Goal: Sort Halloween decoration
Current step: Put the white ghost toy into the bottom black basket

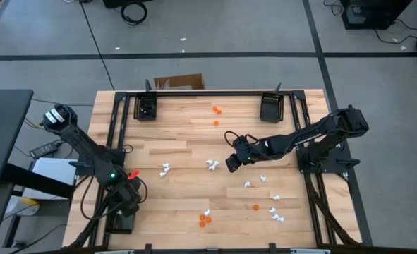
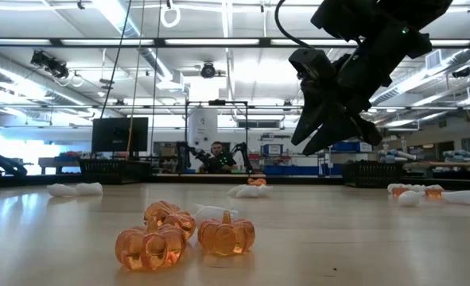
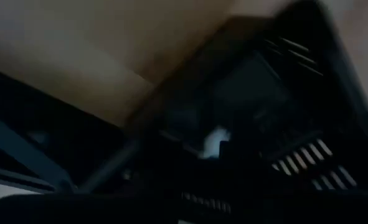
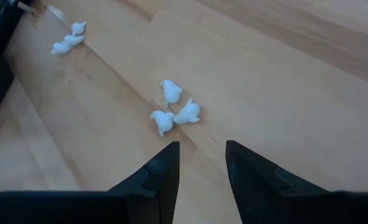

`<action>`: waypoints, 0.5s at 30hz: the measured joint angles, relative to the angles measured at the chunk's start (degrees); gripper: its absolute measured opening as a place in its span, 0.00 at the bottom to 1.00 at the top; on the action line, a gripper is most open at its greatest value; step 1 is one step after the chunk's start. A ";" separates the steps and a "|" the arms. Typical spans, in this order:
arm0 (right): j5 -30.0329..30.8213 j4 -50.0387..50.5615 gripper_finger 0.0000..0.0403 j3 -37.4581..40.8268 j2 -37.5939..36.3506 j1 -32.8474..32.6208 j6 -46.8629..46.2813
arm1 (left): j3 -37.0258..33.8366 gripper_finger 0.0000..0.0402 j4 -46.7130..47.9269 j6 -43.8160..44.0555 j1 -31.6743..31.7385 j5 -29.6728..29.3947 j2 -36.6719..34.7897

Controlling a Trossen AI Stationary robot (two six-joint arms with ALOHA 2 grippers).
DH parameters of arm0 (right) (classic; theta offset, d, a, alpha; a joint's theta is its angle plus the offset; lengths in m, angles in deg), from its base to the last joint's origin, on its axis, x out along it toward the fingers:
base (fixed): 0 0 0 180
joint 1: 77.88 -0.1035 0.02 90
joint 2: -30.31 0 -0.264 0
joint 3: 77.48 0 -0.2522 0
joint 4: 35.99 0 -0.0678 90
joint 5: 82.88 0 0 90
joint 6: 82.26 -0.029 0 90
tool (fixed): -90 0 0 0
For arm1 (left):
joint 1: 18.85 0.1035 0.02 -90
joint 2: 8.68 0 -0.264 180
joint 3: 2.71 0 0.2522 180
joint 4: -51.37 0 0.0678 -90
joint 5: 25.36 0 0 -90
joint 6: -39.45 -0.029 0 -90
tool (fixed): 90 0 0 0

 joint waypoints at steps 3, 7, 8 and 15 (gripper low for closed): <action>-0.63 0.02 0.34 0.00 0.00 -0.23 0.02 | -0.10 0.30 1.60 -0.65 1.77 -1.10 -0.04; -0.94 0.01 0.34 0.00 0.00 -0.59 0.40 | -0.17 0.31 2.72 -2.69 4.47 -3.16 -0.04; -1.05 0.02 0.34 0.00 0.00 -0.63 0.40 | -0.17 0.31 2.89 -3.17 5.24 -3.37 -0.04; -1.87 0.02 0.34 0.00 0.00 -1.30 0.42 | 3.64 0.31 3.23 -7.06 9.95 -3.32 -0.81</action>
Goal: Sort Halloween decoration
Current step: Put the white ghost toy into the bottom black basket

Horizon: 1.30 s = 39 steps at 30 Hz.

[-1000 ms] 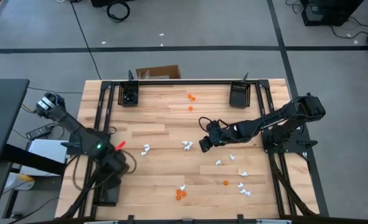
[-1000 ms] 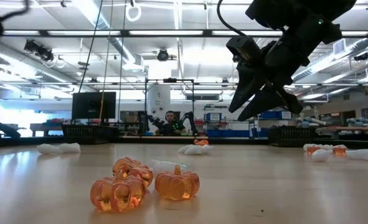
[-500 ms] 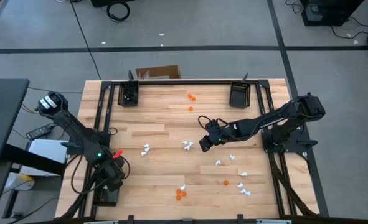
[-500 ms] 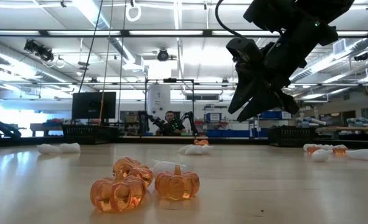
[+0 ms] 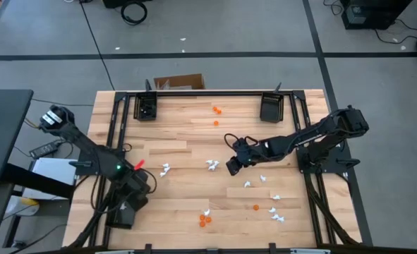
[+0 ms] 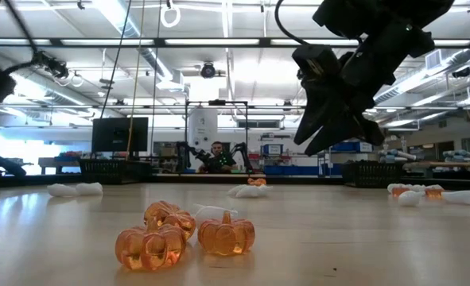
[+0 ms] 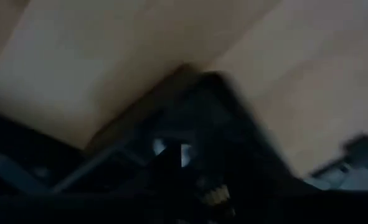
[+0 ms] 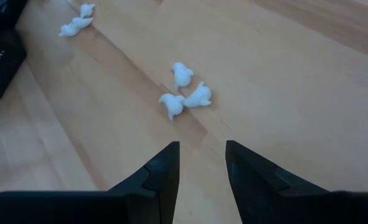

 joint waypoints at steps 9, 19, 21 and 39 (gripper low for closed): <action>0.43 0.00 0.34 0.00 0.00 -0.27 0.00 | 9.41 0.31 5.92 -14.70 10.20 -11.68 -0.59; -0.18 -0.02 0.34 0.00 -0.02 -1.85 -3.06 | 0.92 0.31 -10.06 -25.80 20.02 -19.19 1.80; -0.22 -0.03 0.34 0.00 -0.02 -2.51 -3.55 | -0.67 0.31 -11.38 -27.59 21.90 -19.28 1.96; 2.30 0.37 0.34 -0.02 -0.04 -6.20 -8.29 | -3.53 0.31 -17.61 -46.37 25.27 -20.49 1.92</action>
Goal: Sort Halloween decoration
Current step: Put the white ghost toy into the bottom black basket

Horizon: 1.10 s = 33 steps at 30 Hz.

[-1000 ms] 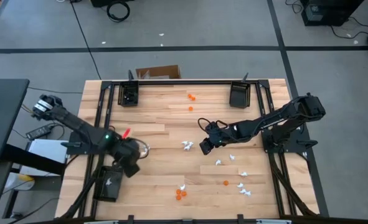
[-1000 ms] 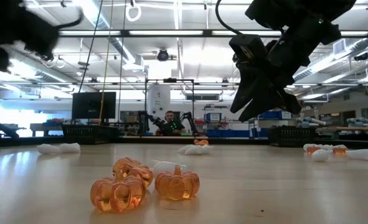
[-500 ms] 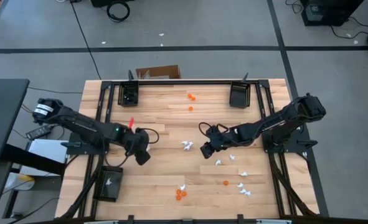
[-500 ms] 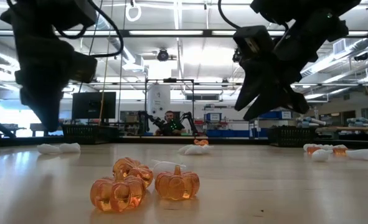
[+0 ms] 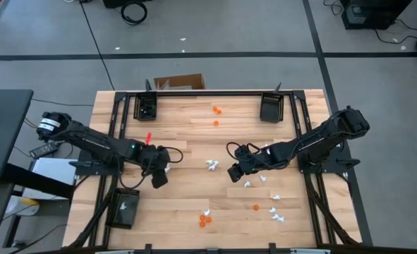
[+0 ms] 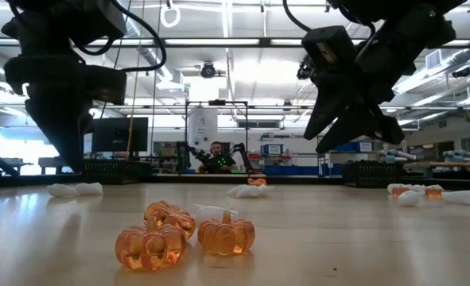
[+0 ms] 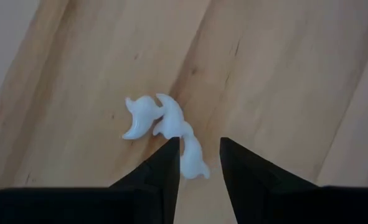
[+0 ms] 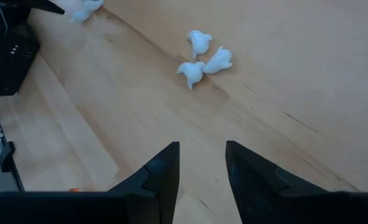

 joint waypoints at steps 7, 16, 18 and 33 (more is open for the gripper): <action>0.34 0.02 0.34 0.00 0.02 -0.04 -0.80 | 0.00 0.31 0.56 -2.86 -0.01 0.00 0.00; 0.32 0.04 0.34 0.00 0.00 -0.04 -1.43 | -3.28 0.47 -0.43 -0.86 -0.34 0.17 0.00; 0.31 0.02 0.34 0.00 0.00 -0.04 -1.84 | -3.69 0.51 -2.05 -0.43 -0.34 0.24 0.00; 0.30 0.03 0.34 0.00 0.00 -0.06 -3.81 | -8.09 0.45 -9.99 -2.89 -2.36 0.07 -0.01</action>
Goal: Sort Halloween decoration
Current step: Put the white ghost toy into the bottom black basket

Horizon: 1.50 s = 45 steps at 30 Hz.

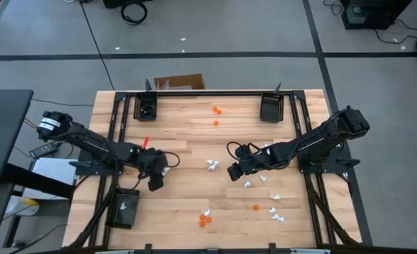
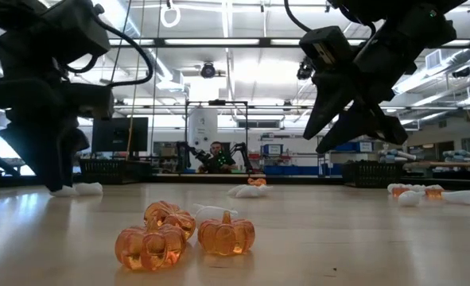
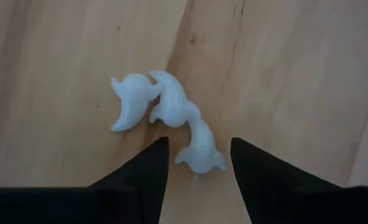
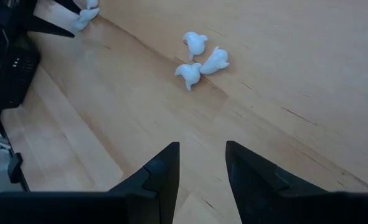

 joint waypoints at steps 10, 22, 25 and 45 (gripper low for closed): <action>0.02 -0.01 0.34 0.00 0.00 0.71 -0.15 | -1.74 0.30 -0.86 -3.12 -1.28 -1.87 -0.17; 1.41 -0.03 0.34 0.00 0.00 1.46 -1.62 | 4.90 0.18 10.58 -3.13 -1.30 1.10 0.04; 1.47 -0.01 0.34 0.00 0.00 1.46 -1.53 | 9.92 0.20 21.16 -3.26 -1.27 5.18 -0.01; 3.15 0.08 0.34 0.00 0.00 2.49 1.20 | 18.80 0.24 38.81 23.48 -25.39 24.00 -0.52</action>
